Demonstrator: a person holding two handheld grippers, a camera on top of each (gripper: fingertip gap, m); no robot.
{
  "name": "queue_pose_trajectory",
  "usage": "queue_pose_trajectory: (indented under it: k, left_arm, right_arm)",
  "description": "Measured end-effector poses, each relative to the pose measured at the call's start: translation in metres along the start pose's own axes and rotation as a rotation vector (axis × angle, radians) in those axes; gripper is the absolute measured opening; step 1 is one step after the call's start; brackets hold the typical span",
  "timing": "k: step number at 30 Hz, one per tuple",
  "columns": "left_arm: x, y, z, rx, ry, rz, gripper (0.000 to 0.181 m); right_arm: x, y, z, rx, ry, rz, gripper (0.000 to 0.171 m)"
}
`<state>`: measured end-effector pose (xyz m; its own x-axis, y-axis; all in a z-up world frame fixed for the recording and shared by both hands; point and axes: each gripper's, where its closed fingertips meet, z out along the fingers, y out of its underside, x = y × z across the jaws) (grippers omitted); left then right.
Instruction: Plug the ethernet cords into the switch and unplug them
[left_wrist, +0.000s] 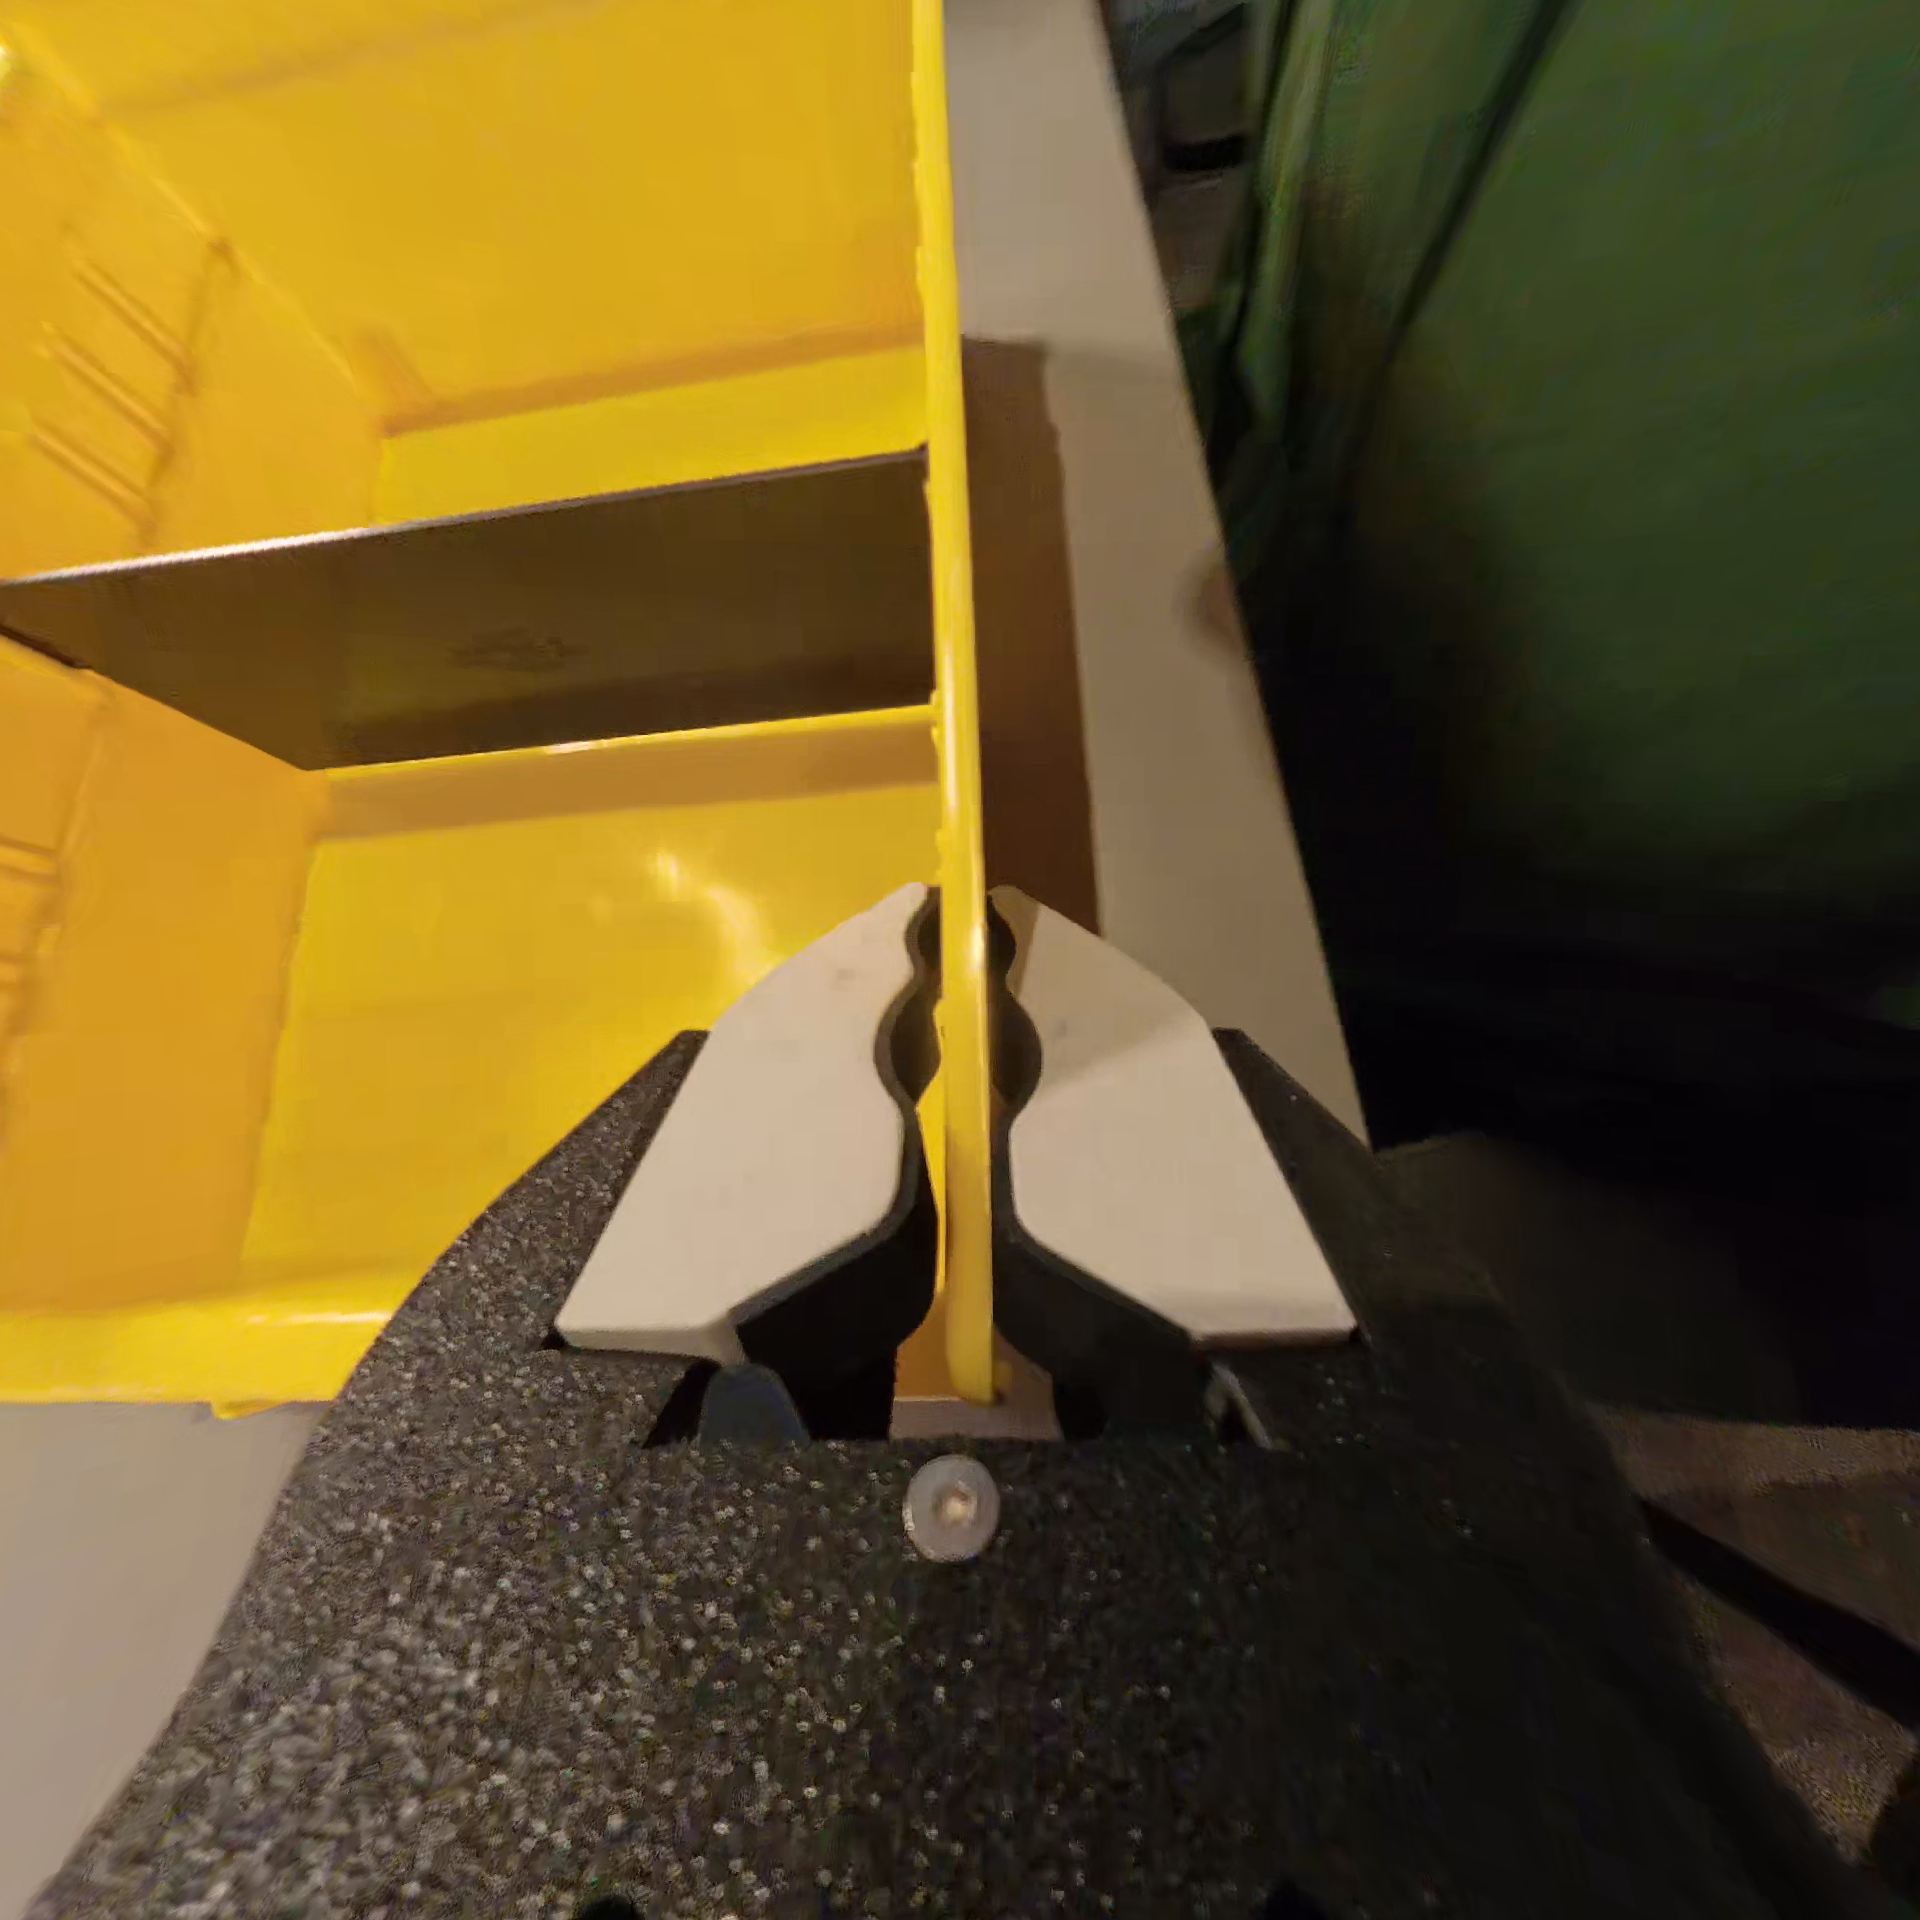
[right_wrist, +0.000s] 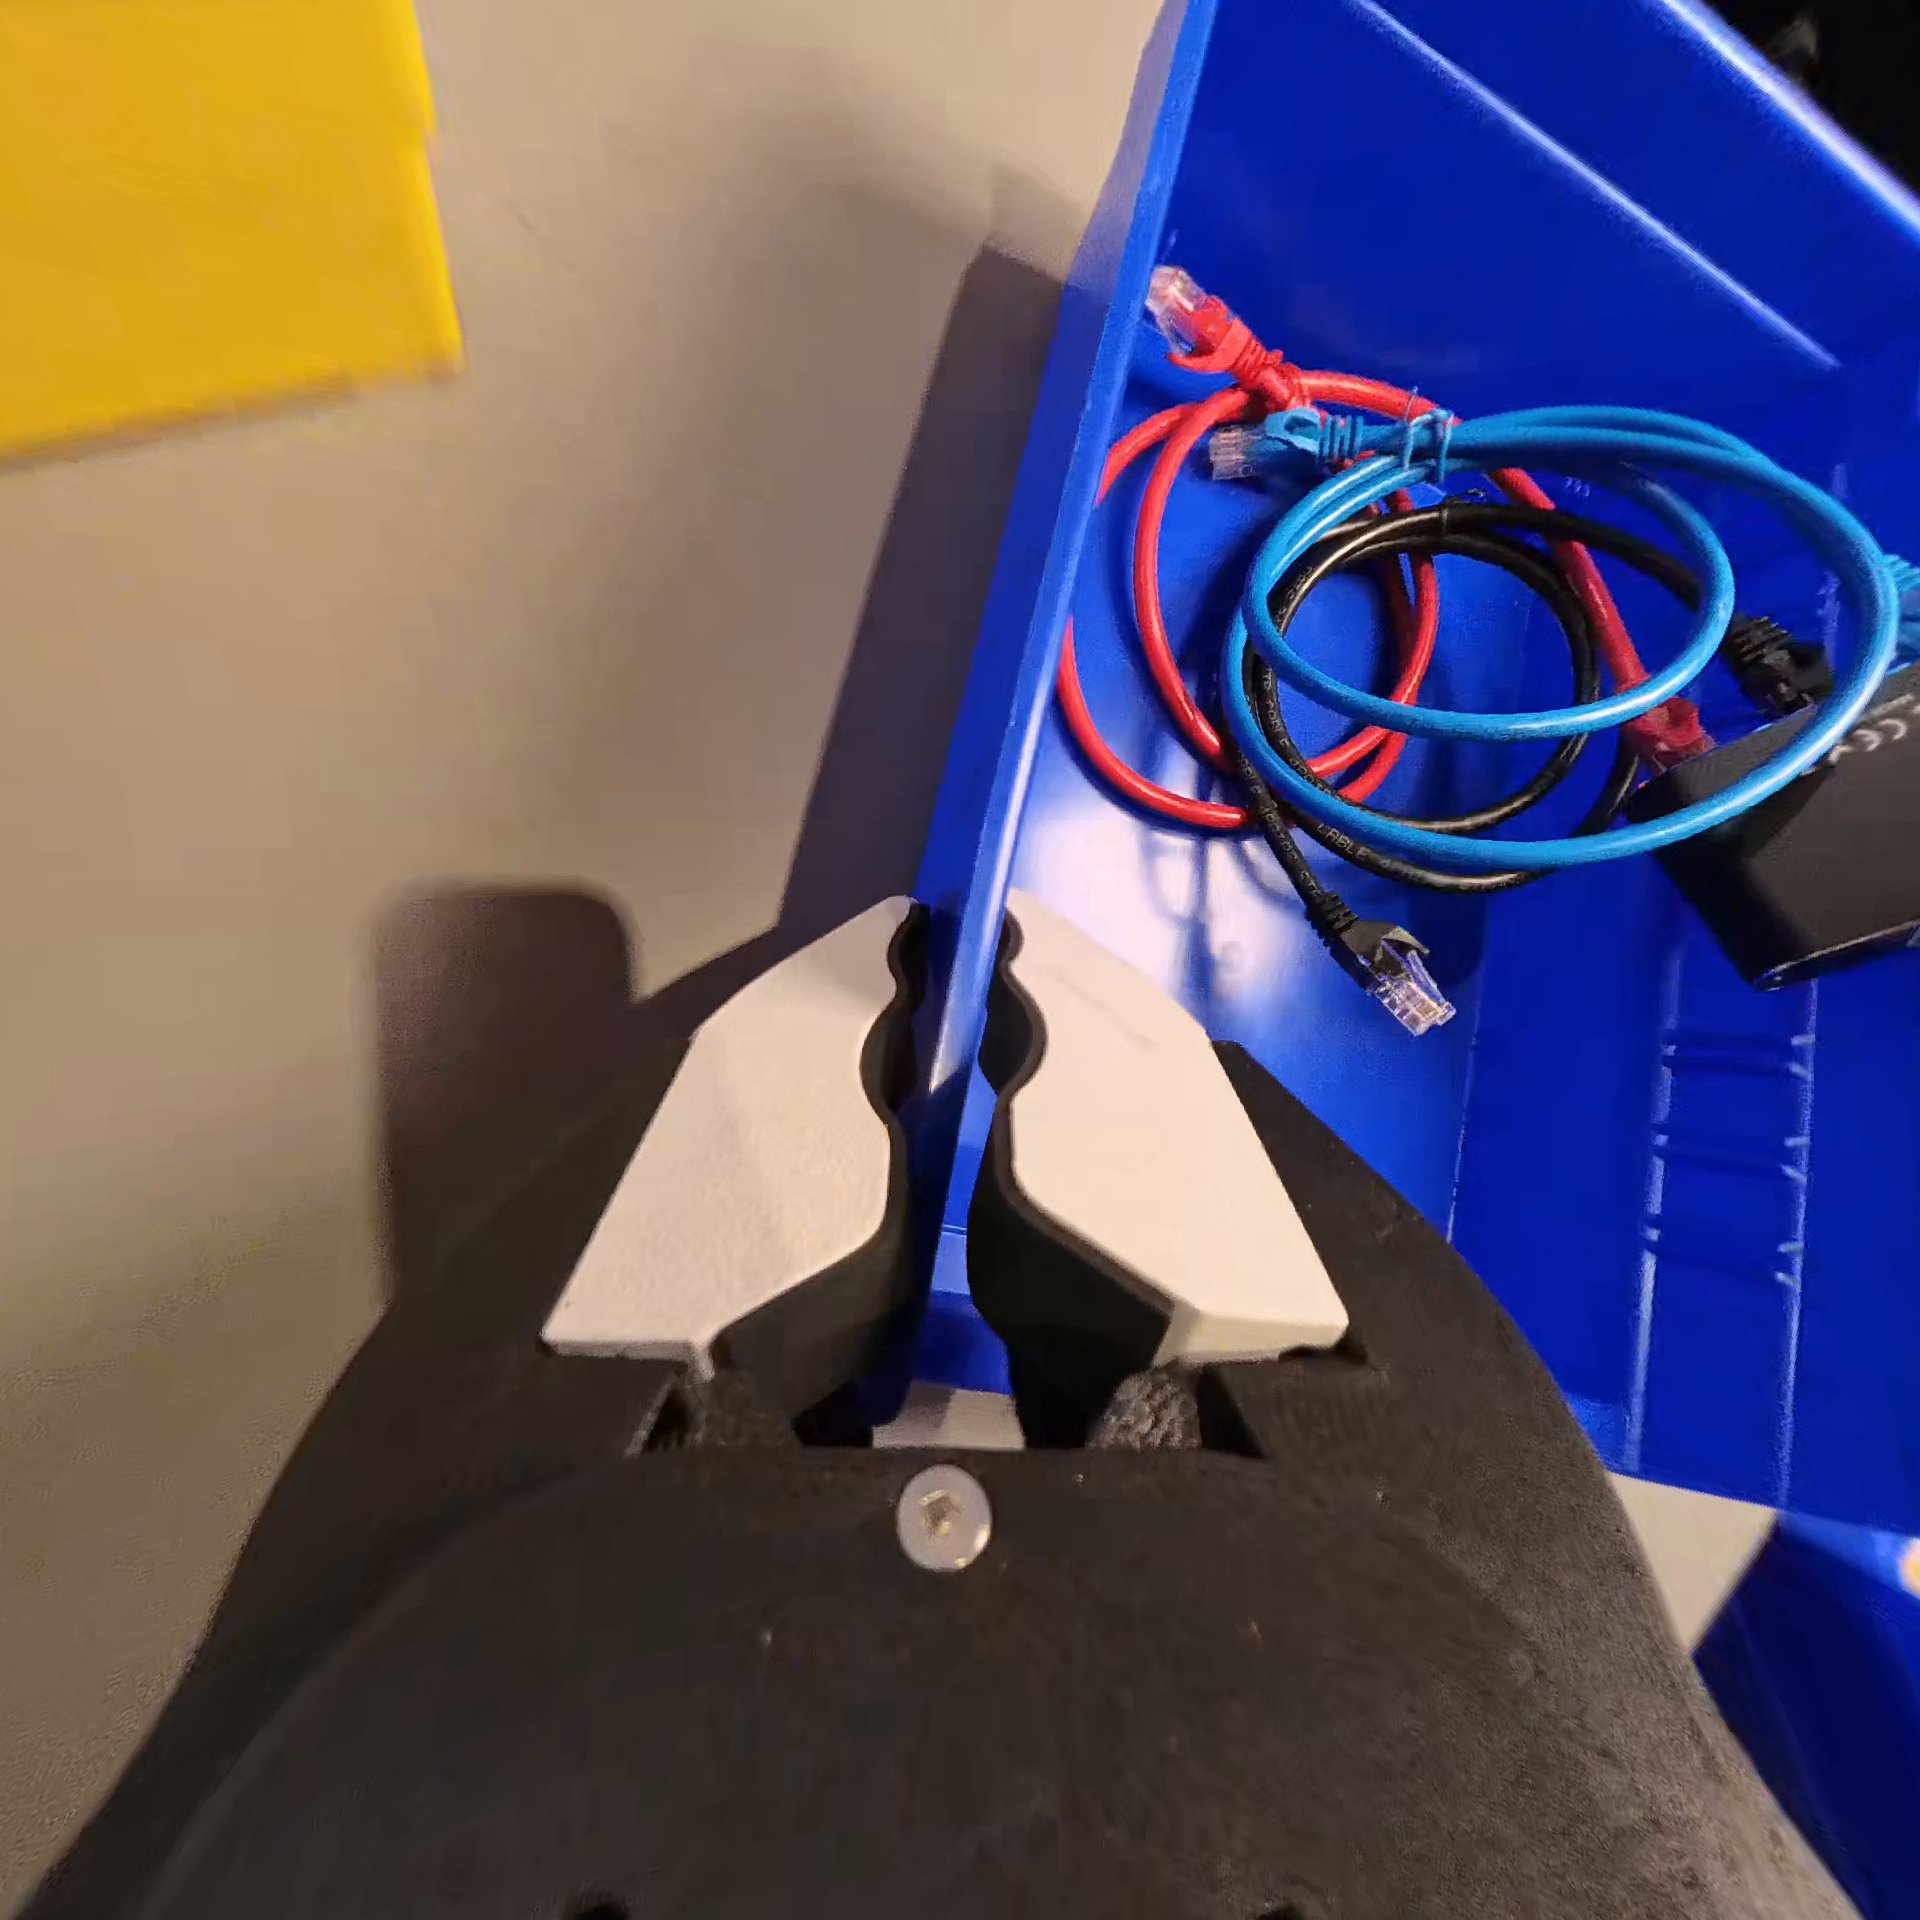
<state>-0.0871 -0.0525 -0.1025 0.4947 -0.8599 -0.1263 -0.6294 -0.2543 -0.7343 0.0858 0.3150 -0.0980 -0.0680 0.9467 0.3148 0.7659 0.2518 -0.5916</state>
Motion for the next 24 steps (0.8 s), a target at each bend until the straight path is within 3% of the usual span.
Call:
queue_pose_trajectory:
  k: [6,13,17,24]
  left_arm:
    - [0.022,-0.028,0.027,0.013,0.111,0.07,0.005]
    - [0.031,-0.044,0.044,0.005,0.093,0.042,0.006]
    - [0.031,-0.047,0.043,0.01,0.074,0.007,0.006]
    - [0.017,-0.093,-0.012,0.306,0.1,-0.068,0.044]
  right_arm:
    - [-0.03,-0.062,0.036,0.152,-0.216,-0.148,0.007]
    - [-0.071,-0.125,0.067,0.33,-0.446,-0.089,0.005]
    - [-0.07,-0.137,0.066,0.39,-0.392,-0.083,0.016]
    - [-0.007,-0.125,0.014,0.474,-0.239,0.102,0.034]
